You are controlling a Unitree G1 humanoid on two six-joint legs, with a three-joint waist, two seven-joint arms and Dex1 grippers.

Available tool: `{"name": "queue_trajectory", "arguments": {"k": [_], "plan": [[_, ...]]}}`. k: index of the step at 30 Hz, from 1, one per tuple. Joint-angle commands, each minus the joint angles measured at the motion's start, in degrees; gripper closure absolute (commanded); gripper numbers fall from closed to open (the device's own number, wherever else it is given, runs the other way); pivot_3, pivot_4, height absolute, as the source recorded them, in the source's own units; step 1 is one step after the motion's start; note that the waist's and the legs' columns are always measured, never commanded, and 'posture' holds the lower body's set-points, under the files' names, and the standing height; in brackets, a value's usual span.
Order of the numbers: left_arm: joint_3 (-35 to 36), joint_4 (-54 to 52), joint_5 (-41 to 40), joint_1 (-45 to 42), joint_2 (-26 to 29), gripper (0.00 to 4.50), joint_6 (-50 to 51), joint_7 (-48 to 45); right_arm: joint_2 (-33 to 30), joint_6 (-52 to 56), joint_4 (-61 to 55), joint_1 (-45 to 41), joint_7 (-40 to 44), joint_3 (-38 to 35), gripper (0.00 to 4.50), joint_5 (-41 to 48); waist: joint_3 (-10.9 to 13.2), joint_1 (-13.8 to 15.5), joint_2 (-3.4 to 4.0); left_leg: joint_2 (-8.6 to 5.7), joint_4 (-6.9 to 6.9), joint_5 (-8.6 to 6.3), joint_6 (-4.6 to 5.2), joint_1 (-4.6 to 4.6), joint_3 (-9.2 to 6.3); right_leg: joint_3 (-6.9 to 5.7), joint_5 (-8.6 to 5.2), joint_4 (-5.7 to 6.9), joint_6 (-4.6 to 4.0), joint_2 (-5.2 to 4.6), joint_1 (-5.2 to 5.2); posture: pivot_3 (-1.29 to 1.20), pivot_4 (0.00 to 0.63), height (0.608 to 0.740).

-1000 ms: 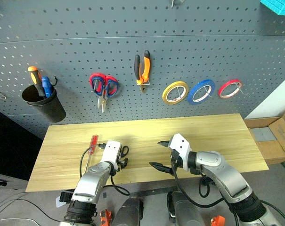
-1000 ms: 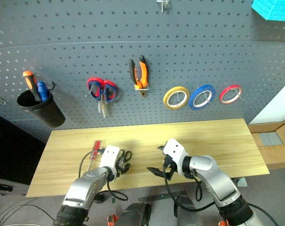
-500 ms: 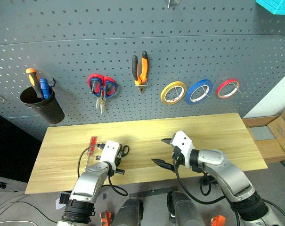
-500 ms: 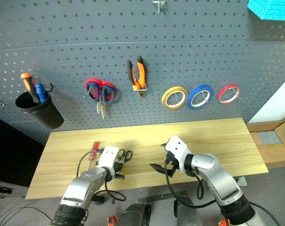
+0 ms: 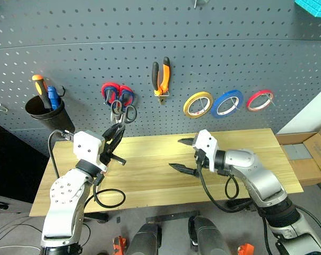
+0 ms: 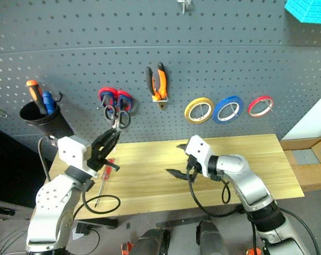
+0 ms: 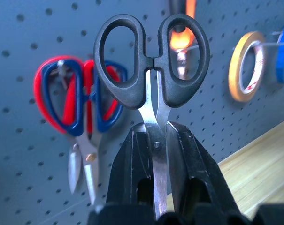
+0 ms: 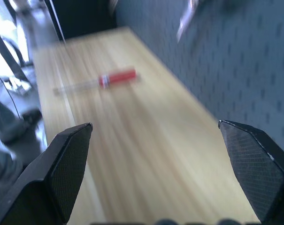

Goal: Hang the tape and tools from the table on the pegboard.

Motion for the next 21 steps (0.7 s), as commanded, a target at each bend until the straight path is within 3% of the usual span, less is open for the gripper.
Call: {"name": "queue_trajectory", "arguments": {"k": [1, 9, 21], "plan": [[1.0, -2.4, 1.6, 0.0, -0.3, 4.34, -3.2, 2.0, 0.1, -2.2, 0.4, -1.5, 1.5, -0.7, 0.00, 0.6, 0.0, 0.0, -0.02, 0.00, 0.00, 0.02, -0.03, 0.00, 0.00, 0.00, 0.00, -0.01, 0.00, 0.00, 0.00, -0.01, 0.192, 0.740], [3.4, 1.7, 6.6, 1.0, -2.0, 4.34, -6.2, 8.5, 0.6, -4.3, 2.0, -2.4, 2.3, 0.0, 0.00, -0.4, 0.0, 0.3, -0.01, 0.00, -0.01, 0.04, -0.07, 0.01, 0.01, 0.01, 0.00, 0.02, -0.01, 0.02, -0.02, 0.00, 0.178, 0.740], [-0.7, 7.8, 8.2, -4.6, -2.8, 4.34, -6.3, 8.7, 2.0, -3.9, -0.7, -5.0, 0.4, -0.7, 0.00, -0.5, -0.1, 1.1, -0.12, 0.00, 0.03, 0.05, -0.10, 0.01, 0.02, -0.01, 0.01, 0.05, -0.01, 0.02, -0.03, -0.02, 0.171, 0.740]]}}
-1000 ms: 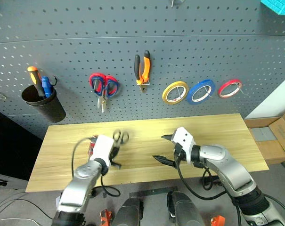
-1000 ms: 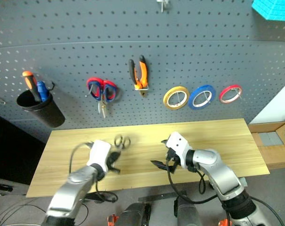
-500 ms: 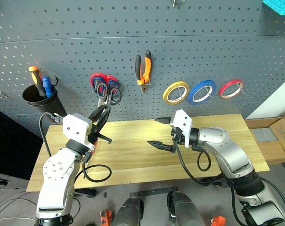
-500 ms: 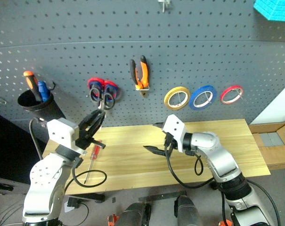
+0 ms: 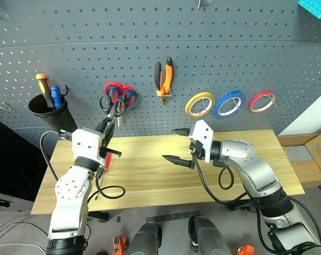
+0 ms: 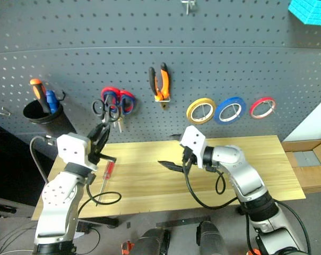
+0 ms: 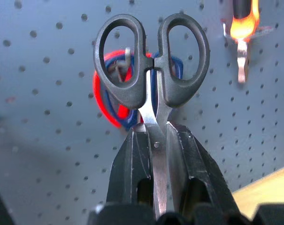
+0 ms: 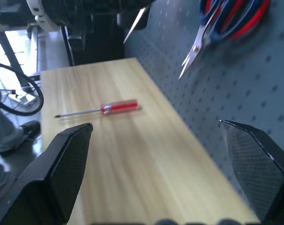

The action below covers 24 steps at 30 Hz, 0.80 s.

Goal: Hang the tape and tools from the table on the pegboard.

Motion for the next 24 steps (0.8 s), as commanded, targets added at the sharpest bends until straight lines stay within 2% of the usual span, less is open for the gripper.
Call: {"name": "queue_trajectory", "arguments": {"k": [1, 9, 13, 17, 22, 24], "plan": [[-0.6, 0.1, 0.3, -1.0, -0.2, 4.34, -0.6, 0.4, 0.2, -0.3, -3.5, -1.0, -0.5, -0.8, 0.00, 0.4, 0.0, 0.0, 0.00, 0.00, 0.00, 0.00, 0.00, 0.00, 0.00, 0.00, 0.00, 0.00, 0.00, 0.00, -0.01, -0.02, 0.171, 0.740], [-0.7, 3.6, 1.3, -1.9, 0.2, 4.34, -1.7, 0.8, 6.5, 0.1, -5.4, -4.7, -6.2, -5.9, 0.00, 4.6, 0.0, -0.1, 0.00, 0.01, 0.00, 0.00, -0.01, 0.01, 0.02, 0.02, 0.00, 0.04, -0.01, 0.01, -0.02, -0.03, 0.175, 0.740], [-1.0, 7.0, 2.8, -4.7, -0.8, 4.34, -0.7, 3.4, 6.4, -0.1, -5.5, -5.0, -6.2, -5.3, 0.00, 4.1, -0.1, 0.0, -0.05, 0.00, 0.00, 0.00, -0.01, 0.01, 0.00, -0.02, 0.01, 0.04, -0.01, 0.01, -0.03, -0.03, 0.175, 0.740], [-0.5, 8.1, 2.7, -8.1, -3.1, 4.34, 5.4, 7.4, 6.2, 0.0, -5.7, -5.0, -6.2, -4.9, 0.00, 4.0, -0.1, 0.1, -0.09, -0.02, 0.03, 0.00, -0.01, 0.00, 0.01, -0.03, 0.01, 0.04, -0.01, 0.00, -0.02, -0.04, 0.176, 0.740], [-0.9, 8.1, 0.0, -9.2, -4.1, 4.34, 11.0, 6.2, 6.0, 0.0, -5.9, -5.1, -6.2, -4.6, 0.00, 3.8, -0.1, -0.7, -0.09, 0.01, 0.02, 0.01, -0.01, 0.03, 0.04, -0.01, 0.01, 0.08, -0.01, 0.02, -0.04, -0.05, 0.174, 0.740], [-1.0, 8.5, -0.7, -9.5, -4.1, 3.62, 12.7, 5.8, 6.0, -0.1, -5.9, -5.2, -6.3, -4.4, 0.00, 3.7, -0.2, -1.2, -0.09, 0.01, 0.02, 0.01, -0.01, 0.04, 0.04, 0.00, 0.01, 0.09, -0.01, 0.02, -0.04, -0.05, 0.174, 0.740]]}}
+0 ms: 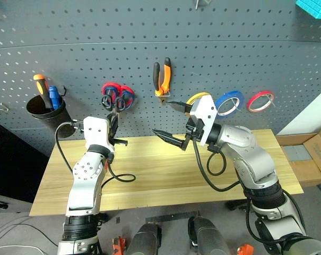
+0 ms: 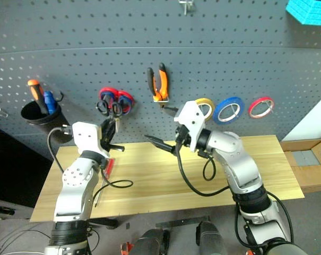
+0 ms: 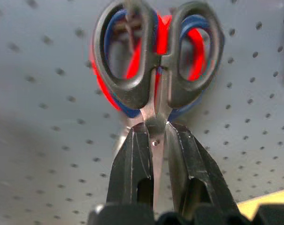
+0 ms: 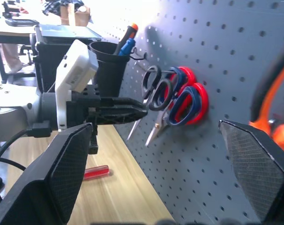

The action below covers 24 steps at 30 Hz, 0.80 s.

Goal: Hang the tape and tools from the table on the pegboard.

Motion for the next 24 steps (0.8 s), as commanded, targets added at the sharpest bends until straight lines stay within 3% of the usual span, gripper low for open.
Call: {"name": "queue_trajectory", "arguments": {"k": [1, 9, 17, 22, 24], "plan": [[-0.6, -0.6, -1.8, 0.0, 0.4, 3.39, 3.7, -1.8, -0.1, -0.3, -2.4, -0.4, -0.1, 0.0, 0.00, 0.4, 0.0, -0.4, 0.00, 0.00, 0.00, 0.00, 0.00, 0.01, 0.01, 0.00, 0.00, 0.00, 0.00, 0.00, 0.00, -0.05, 0.175, 0.740], [1.5, 2.0, 0.8, -1.1, 0.4, 0.67, 5.9, 3.9, -0.1, -0.1, -2.7, 0.0, 0.1, 0.4, 0.00, 0.5, 0.0, -0.4, -0.01, -0.01, 0.01, 0.00, 0.00, 0.00, 0.00, 0.00, 0.00, 0.01, 0.00, 0.00, 0.00, -0.03, 0.181, 0.740], [3.7, 6.2, -1.9, 4.7, 6.6, 0.67, 24.2, -0.6, -1.1, 1.3, -3.2, 1.3, 2.3, 2.3, 0.00, 1.4, 0.0, -0.4, -0.01, 0.00, -0.01, 0.00, 0.01, 0.01, 0.00, 0.00, 0.00, 0.04, 0.00, 0.01, -0.05, -0.01, 0.192, 0.740], [7.2, 13.2, -6.7, 1.0, 8.1, 0.67, 31.0, -3.7, -0.8, 2.0, -3.4, 1.6, 2.1, 3.6, 0.00, 0.6, -0.1, 0.1, -0.07, -0.01, 0.01, -0.01, 0.02, 0.02, -0.07, -0.08, 0.00, 0.04, 0.00, -0.01, 0.00, -0.01, 0.190, 0.740], [5.2, 18.5, -4.8, -1.4, 9.4, 0.67, 30.1, -4.1, -1.0, 2.1, -3.4, 1.7, 2.2, 3.9, 0.00, 0.4, -0.1, 0.3, -0.09, -0.01, 0.03, -0.01, 0.01, 0.01, -0.11, -0.12, 0.00, 0.04, 0.00, -0.01, 0.01, -0.01, 0.192, 0.740]]}}
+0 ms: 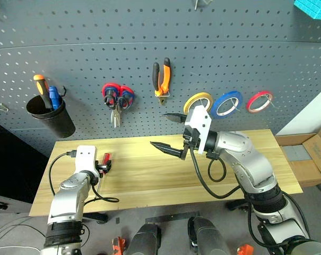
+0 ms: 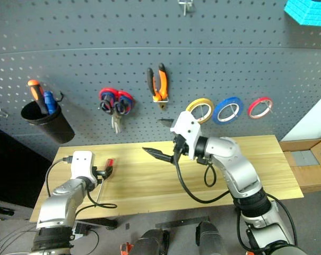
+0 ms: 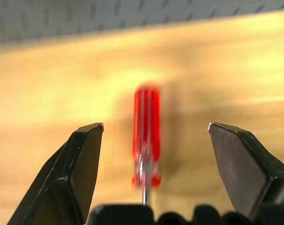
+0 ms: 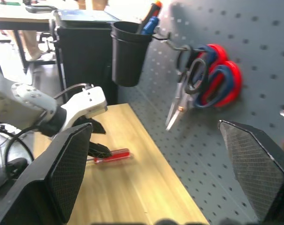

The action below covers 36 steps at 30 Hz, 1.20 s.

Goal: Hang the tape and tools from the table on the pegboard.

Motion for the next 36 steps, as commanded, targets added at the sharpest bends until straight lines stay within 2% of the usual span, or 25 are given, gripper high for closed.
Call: {"name": "queue_trajectory", "arguments": {"k": [1, 10, 11, 13, 17, 20, 24, 28, 31, 36], "plan": [[-1.6, 6.1, 1.1, -3.9, 2.2, 0.67, -0.1, -1.4, -0.2, 0.0, -2.7, 0.0, 0.0, 0.1, 0.00, 0.4, 0.0, 0.1, -0.02, 0.00, 0.00, 0.00, 0.00, 0.00, 0.00, 0.00, 0.00, 0.00, 0.00, 0.00, 0.00, -0.01, 0.192, 0.740], [-6.2, 22.2, 4.5, -10.5, 1.4, 0.67, -2.7, -0.4, -0.9, 1.1, -3.7, -0.3, -0.5, 0.1, 0.00, 0.4, -0.1, -0.2, -0.09, 0.00, -0.01, -0.01, -0.04, -0.02, 0.05, 0.04, 0.00, -0.02, -0.01, -0.01, -0.06, -0.04, 0.181, 0.740], [-6.5, 23.0, 4.7, -10.6, 1.5, 0.82, -3.4, -0.4, -0.9, 1.2, -3.7, -0.4, -0.6, 0.0, 0.00, 0.4, -0.1, -0.3, -0.09, 0.00, -0.01, -0.01, -0.04, -0.01, 0.05, 0.04, 0.00, -0.02, -0.01, -0.01, -0.06, -0.04, 0.181, 0.740], [-6.9, 23.8, 5.3, -10.3, 1.7, 1.27, -4.9, -0.2, -1.0, 1.3, -3.8, -0.4, -0.6, 0.0, 0.00, 0.3, -0.2, -0.5, -0.10, 0.00, -0.01, -0.01, -0.04, 0.00, 0.06, 0.06, 0.00, -0.01, 0.00, -0.01, -0.04, -0.04, 0.177, 0.740], [-5.0, 18.8, 4.0, -8.8, 2.3, 2.67, -3.8, -0.3, -0.9, 1.3, -3.6, -0.8, -0.3, -0.3, 0.00, 0.8, -0.3, -0.6, -0.10, 0.00, -0.01, -0.01, -0.03, 0.02, 0.07, 0.07, 0.00, 0.00, 0.00, -0.02, -0.03, -0.04, 0.175, 0.740], [-3.8, 5.0, 3.3, -3.5, 4.5, 3.66, -4.0, -2.2, -0.5, 1.0, -3.2, -1.9, 0.9, -1.4, 0.00, 2.4, -0.4, -1.0, -0.15, 0.01, -0.01, -0.01, -0.04, 0.00, 0.09, 0.13, 0.00, 0.02, 0.00, -0.01, -0.07, -0.02, 0.170, 0.740], [-0.2, -12.6, 0.1, 1.8, 5.9, 3.66, -6.8, -4.4, -0.4, 0.4, -2.7, -3.6, 2.6, -1.8, 0.00, 4.1, -0.4, -0.6, -0.15, 0.04, -0.04, -0.03, -0.07, -0.08, 0.08, 0.12, 0.00, 0.00, -0.01, 0.00, -0.15, 0.01, 0.163, 0.740], [8.2, -28.5, -8.7, 0.8, 4.0, 3.66, -14.8, -6.6, 0.7, 0.1, -2.2, -6.6, 4.6, -2.4, 0.00, 6.4, -0.4, 0.2, -0.19, 0.03, -0.02, -0.03, -0.07, -0.05, 0.07, 0.09, 0.01, -0.04, -0.01, -0.02, -0.07, 0.03, 0.155, 0.740], [12.6, -32.2, -11.5, -1.8, 5.0, 3.66, -18.4, -6.3, 1.4, -0.5, -1.8, -8.5, 6.2, -2.4, 0.00, 7.6, -0.5, 0.9, -0.21, 0.03, -0.01, -0.03, -0.08, -0.04, 0.08, 0.06, 0.01, -0.04, -0.01, -0.02, -0.06, 0.05, 0.146, 0.740], [16.5, -30.9, -12.2, -5.9, 8.5, 3.66, -21.4, -5.3, 2.3, -1.4, -0.7, -10.0, 8.4, -1.8, 0.00, 8.4, -0.9, 1.0, -0.17, 0.03, -0.04, -0.02, -0.08, 0.02, 0.13, 0.11, 0.00, -0.03, -0.02, 0.02, -0.06, 0.06, 0.143, 0.740]]}}
